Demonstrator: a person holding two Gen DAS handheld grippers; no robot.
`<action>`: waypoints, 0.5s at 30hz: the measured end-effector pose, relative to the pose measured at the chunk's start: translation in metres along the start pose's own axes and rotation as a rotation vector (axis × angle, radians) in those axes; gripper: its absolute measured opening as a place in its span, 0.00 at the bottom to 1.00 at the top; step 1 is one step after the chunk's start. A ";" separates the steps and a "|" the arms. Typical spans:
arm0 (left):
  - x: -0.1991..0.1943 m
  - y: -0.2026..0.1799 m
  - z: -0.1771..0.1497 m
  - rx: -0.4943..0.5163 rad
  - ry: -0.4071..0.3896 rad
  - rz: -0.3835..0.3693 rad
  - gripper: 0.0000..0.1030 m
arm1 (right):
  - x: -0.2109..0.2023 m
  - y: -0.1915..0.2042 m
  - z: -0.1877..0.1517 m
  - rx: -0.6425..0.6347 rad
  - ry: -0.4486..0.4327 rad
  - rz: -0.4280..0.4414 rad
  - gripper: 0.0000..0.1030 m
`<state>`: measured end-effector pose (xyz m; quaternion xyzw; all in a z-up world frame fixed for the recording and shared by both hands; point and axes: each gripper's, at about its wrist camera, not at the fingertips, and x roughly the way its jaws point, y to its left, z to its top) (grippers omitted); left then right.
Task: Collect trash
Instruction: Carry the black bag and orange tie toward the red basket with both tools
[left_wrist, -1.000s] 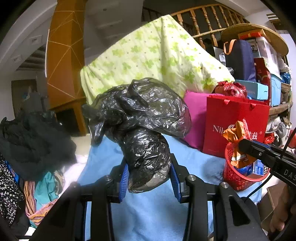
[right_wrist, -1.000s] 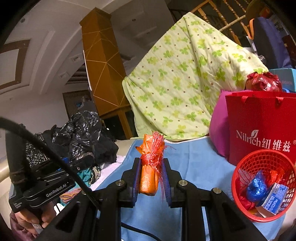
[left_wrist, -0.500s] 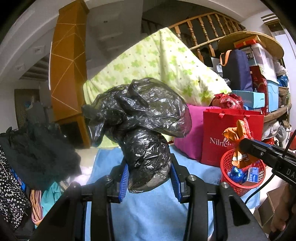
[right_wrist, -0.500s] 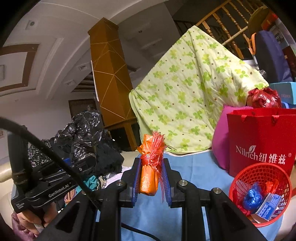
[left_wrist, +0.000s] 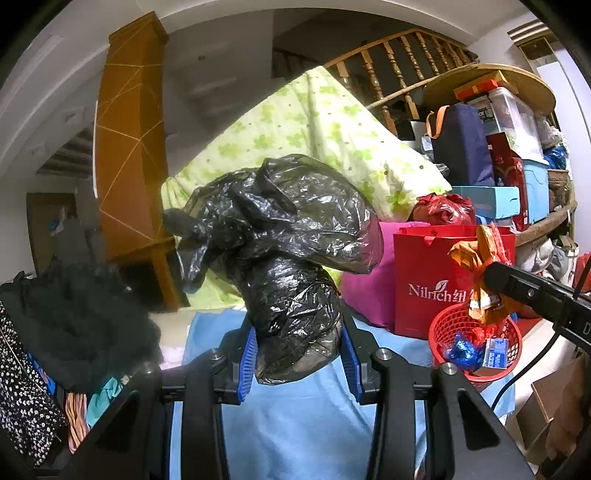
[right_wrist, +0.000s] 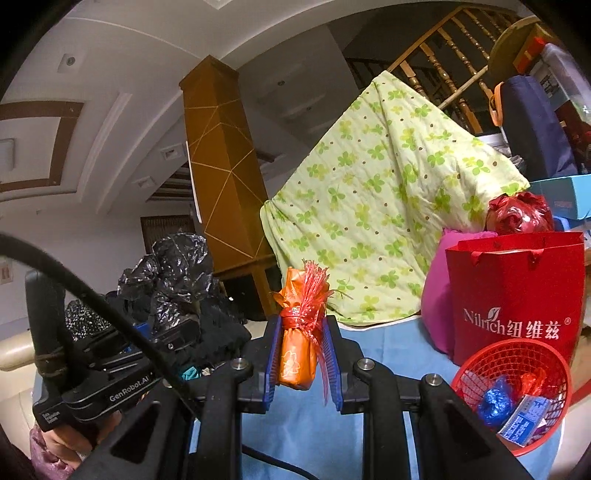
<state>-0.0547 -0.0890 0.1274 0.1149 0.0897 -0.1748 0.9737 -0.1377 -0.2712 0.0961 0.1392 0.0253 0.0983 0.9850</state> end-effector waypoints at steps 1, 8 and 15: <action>0.000 -0.002 0.001 0.004 -0.002 -0.003 0.41 | -0.003 -0.001 0.001 0.003 -0.005 -0.001 0.24; 0.003 -0.020 0.007 0.026 -0.001 -0.043 0.41 | -0.018 -0.013 0.004 0.014 -0.026 -0.024 0.24; 0.015 -0.040 0.008 0.029 0.023 -0.089 0.41 | -0.031 -0.032 0.005 0.041 -0.038 -0.064 0.24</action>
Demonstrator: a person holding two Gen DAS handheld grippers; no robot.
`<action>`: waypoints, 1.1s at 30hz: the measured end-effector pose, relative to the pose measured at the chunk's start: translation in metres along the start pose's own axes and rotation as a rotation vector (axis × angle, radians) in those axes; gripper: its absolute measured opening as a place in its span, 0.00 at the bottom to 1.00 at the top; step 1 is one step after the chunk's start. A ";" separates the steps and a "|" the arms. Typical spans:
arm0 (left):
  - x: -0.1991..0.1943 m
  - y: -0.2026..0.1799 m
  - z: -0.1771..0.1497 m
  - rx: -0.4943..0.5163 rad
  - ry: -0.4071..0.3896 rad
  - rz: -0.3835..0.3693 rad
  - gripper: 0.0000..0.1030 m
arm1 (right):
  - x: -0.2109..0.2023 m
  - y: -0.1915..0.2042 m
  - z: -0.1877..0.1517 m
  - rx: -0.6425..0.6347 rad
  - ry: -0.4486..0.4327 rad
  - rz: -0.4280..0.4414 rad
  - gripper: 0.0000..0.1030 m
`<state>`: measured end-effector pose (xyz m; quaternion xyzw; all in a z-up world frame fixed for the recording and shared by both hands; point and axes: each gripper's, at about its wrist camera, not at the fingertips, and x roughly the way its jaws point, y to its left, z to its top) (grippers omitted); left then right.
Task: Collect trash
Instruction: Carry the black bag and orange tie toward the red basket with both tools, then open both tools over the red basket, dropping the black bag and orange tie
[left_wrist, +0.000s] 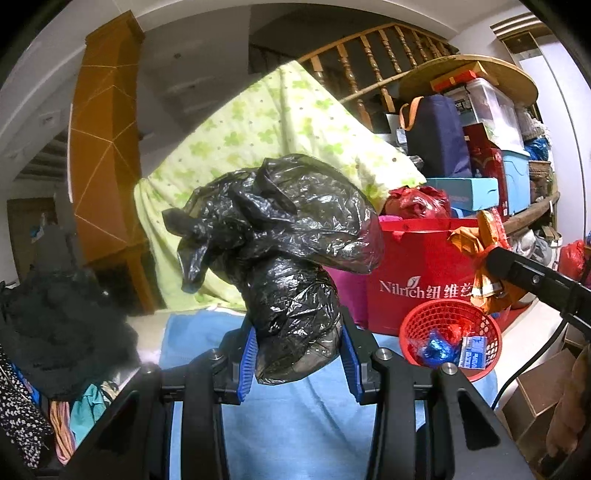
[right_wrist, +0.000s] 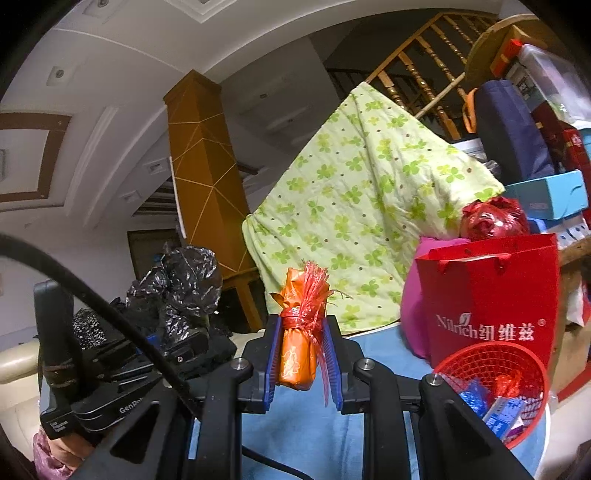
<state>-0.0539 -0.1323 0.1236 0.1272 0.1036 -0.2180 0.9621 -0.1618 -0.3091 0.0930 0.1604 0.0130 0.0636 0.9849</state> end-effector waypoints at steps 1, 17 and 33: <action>0.003 -0.003 0.000 -0.001 0.003 -0.010 0.41 | -0.001 -0.003 0.000 0.002 -0.003 -0.006 0.24; 0.060 -0.068 -0.005 0.030 0.075 -0.216 0.41 | -0.020 -0.086 -0.005 0.126 -0.007 -0.166 0.24; 0.141 -0.154 -0.022 0.046 0.254 -0.487 0.41 | -0.011 -0.209 -0.025 0.312 0.045 -0.365 0.25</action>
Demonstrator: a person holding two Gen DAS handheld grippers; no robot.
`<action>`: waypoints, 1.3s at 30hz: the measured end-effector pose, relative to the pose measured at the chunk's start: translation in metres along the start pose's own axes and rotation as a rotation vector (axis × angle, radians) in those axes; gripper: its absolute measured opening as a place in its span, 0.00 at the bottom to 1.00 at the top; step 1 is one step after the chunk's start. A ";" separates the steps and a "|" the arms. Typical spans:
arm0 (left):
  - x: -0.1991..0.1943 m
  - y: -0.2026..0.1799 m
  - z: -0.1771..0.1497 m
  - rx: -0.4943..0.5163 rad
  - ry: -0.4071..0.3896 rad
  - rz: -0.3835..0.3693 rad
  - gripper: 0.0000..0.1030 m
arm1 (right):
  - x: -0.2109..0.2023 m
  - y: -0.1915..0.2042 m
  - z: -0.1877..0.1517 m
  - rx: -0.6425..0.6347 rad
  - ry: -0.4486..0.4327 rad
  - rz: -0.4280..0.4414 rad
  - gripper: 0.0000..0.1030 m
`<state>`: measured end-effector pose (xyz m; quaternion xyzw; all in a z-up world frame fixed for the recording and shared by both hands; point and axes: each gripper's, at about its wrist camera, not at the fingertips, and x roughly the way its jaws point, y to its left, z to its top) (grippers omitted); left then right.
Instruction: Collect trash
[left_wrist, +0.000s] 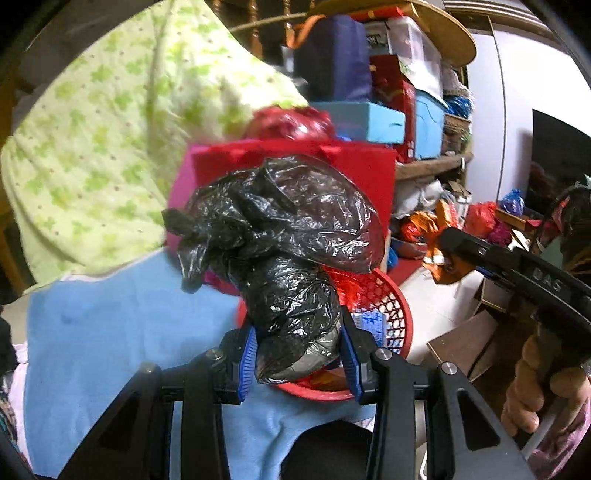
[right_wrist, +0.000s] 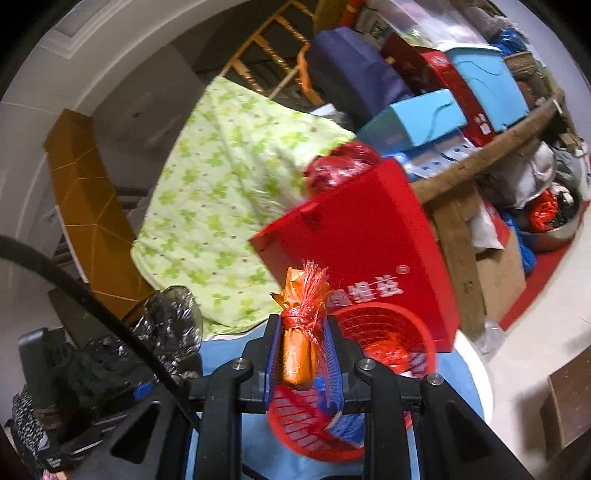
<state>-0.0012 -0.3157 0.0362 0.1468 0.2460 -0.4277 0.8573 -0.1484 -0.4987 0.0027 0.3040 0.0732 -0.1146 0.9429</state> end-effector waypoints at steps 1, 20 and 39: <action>0.007 -0.003 -0.001 -0.001 0.010 -0.013 0.41 | 0.002 -0.005 0.000 0.007 0.003 -0.005 0.25; 0.083 0.006 -0.033 -0.067 0.192 -0.070 0.65 | 0.106 -0.042 0.004 0.120 0.171 -0.056 0.40; -0.019 0.026 -0.042 0.050 0.052 0.180 0.85 | 0.020 0.019 -0.023 -0.050 0.119 -0.043 0.63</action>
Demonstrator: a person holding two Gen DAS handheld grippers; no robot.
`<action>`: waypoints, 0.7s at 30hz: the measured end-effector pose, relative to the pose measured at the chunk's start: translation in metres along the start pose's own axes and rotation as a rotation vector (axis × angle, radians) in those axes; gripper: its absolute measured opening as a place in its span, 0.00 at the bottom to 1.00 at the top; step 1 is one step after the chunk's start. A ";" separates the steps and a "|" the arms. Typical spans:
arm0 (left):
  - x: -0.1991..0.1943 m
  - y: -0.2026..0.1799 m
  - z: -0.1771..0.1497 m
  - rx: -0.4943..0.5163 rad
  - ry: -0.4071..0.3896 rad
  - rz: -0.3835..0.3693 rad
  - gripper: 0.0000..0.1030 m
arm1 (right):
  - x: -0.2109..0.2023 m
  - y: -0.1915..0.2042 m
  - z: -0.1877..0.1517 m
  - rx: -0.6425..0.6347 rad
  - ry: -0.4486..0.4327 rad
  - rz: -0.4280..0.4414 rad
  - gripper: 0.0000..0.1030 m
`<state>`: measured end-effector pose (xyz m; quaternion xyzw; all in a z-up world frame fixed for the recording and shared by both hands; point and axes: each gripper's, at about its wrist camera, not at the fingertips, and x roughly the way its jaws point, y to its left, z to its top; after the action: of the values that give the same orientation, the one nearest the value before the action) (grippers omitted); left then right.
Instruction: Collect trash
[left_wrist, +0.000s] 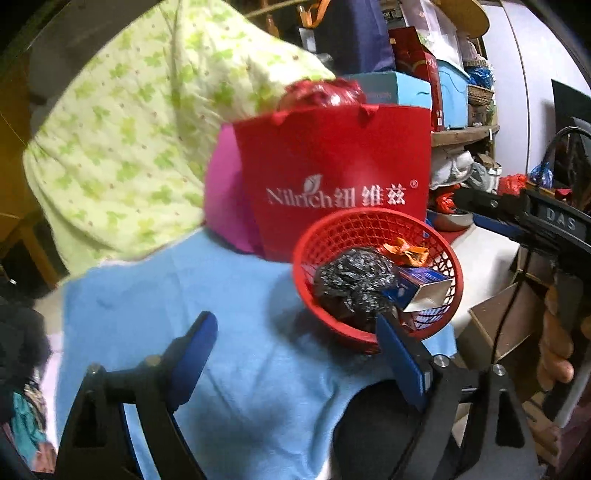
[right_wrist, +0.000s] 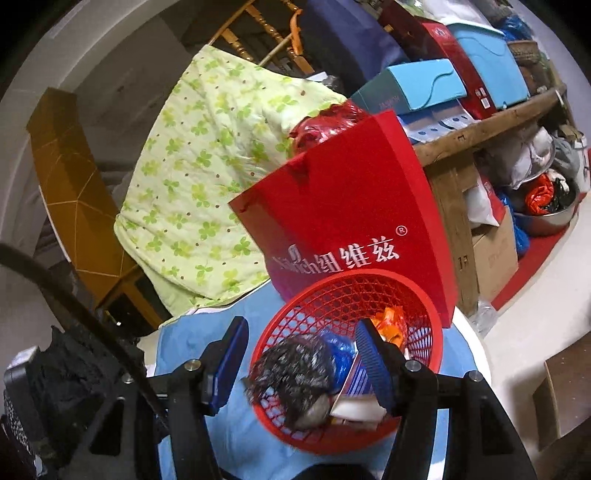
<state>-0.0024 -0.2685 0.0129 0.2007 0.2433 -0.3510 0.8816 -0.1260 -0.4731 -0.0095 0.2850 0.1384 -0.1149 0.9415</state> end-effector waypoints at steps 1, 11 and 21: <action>-0.005 0.000 0.000 0.007 -0.010 0.009 0.85 | -0.003 0.003 -0.001 -0.011 0.001 -0.006 0.63; -0.044 0.013 -0.005 0.007 -0.052 0.087 0.85 | -0.040 0.047 -0.018 -0.179 0.002 -0.089 0.72; -0.065 0.034 -0.011 -0.036 -0.065 0.162 0.86 | -0.067 0.074 -0.032 -0.243 0.032 -0.138 0.72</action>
<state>-0.0226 -0.2058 0.0470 0.1925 0.2037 -0.2804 0.9180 -0.1730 -0.3856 0.0245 0.1606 0.1854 -0.1571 0.9566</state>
